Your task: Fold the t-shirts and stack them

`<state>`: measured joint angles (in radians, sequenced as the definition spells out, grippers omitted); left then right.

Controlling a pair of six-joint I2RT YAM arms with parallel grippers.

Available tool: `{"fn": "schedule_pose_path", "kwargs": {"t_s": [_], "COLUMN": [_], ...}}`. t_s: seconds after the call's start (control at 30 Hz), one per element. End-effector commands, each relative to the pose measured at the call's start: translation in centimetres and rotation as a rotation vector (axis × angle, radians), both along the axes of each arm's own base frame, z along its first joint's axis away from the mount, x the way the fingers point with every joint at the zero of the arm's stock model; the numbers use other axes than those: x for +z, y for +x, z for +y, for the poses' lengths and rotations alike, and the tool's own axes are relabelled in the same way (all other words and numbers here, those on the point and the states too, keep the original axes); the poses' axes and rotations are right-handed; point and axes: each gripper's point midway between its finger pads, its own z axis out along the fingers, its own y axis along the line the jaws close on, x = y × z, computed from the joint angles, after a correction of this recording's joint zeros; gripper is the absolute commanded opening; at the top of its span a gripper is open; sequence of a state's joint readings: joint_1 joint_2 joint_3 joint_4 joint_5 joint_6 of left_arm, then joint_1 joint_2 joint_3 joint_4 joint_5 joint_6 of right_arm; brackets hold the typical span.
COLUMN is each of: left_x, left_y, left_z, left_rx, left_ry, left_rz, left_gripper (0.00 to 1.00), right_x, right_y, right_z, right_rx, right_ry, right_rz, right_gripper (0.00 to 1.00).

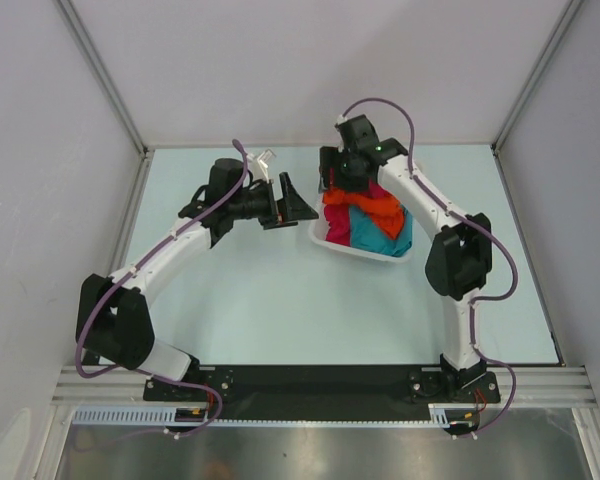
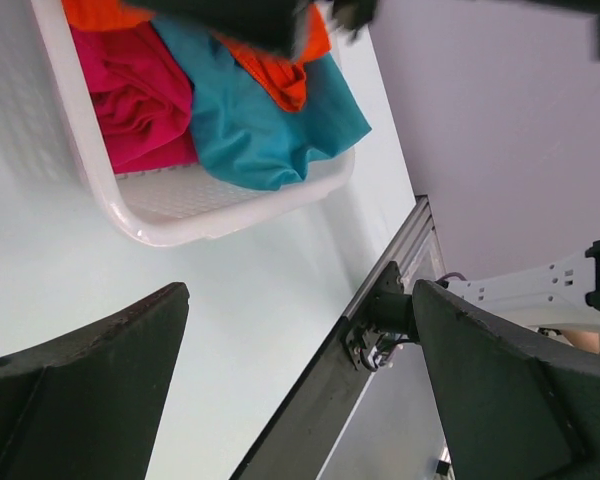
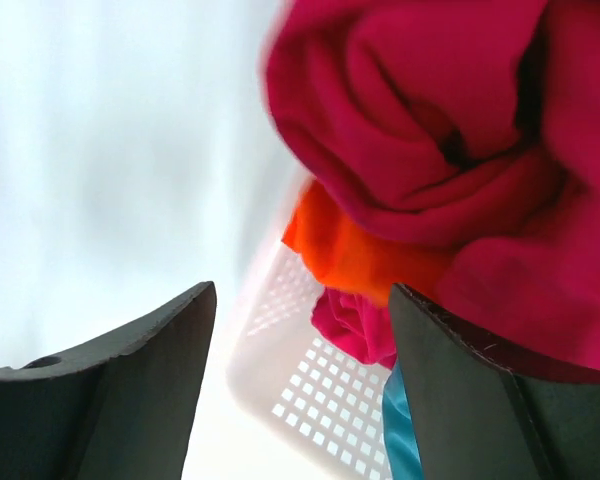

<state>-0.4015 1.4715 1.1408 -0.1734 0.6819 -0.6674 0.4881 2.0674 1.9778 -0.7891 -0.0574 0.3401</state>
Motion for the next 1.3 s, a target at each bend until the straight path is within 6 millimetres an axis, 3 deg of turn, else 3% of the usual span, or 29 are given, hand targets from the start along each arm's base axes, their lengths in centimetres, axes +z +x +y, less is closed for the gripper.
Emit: {"fn": "schedule_pose_path", "kwargs": {"t_s": [0.0,0.17,0.2,0.3,0.33,0.37,0.43,0.57,1.03,1.27], "left_x": [1.4,0.6,0.5,0.2,0.1,0.1,0.2,0.1,-0.1,0.3], "left_y": [0.4,0.8,1.0,1.1,1.1,1.0,1.0,0.9,0.4,0.3], "left_z": [0.5,0.6,0.7,0.6,0.5,0.4,0.3,-0.1,-0.8,-0.9], "left_rx": [0.013,0.026,0.031,0.031,0.028,0.026,0.021,0.013,0.001,-0.005], "left_ry": [0.01,0.027,0.032,0.033,0.03,0.026,0.022,0.022,0.028,0.022], "left_rz": [-0.069,-0.06,-0.063,-0.062,-0.062,-0.063,-0.064,-0.062,-0.062,-0.068], "left_gripper": [1.0,1.0,0.99,1.0,1.0,1.0,1.0,1.0,1.0,1.0], "right_x": [7.4,9.1,7.6,6.4,4.1,3.9,1.3,-1.6,-5.0,-7.1], "right_y": [0.8,-0.4,-1.0,-1.7,-2.4,-2.5,-3.4,-4.3,-4.2,-5.3], "right_z": [-0.8,-2.2,-2.6,-3.7,-4.2,-4.8,-5.4,-6.9,-9.4,-8.6], "right_rx": [0.008,-0.018,-0.022,-0.044,-0.053,-0.067,-0.079,-0.103,-0.136,-0.122], "right_ry": [0.014,0.006,-0.01,-0.009,-0.021,-0.018,-0.028,-0.055,-0.136,-0.114], "right_rz": [-0.13,-0.161,-0.13,-0.116,-0.074,-0.075,-0.04,0.011,0.051,0.099], "right_gripper": [0.76,0.78,0.78,0.78,0.78,0.77,0.77,0.77,0.76,0.76]}}
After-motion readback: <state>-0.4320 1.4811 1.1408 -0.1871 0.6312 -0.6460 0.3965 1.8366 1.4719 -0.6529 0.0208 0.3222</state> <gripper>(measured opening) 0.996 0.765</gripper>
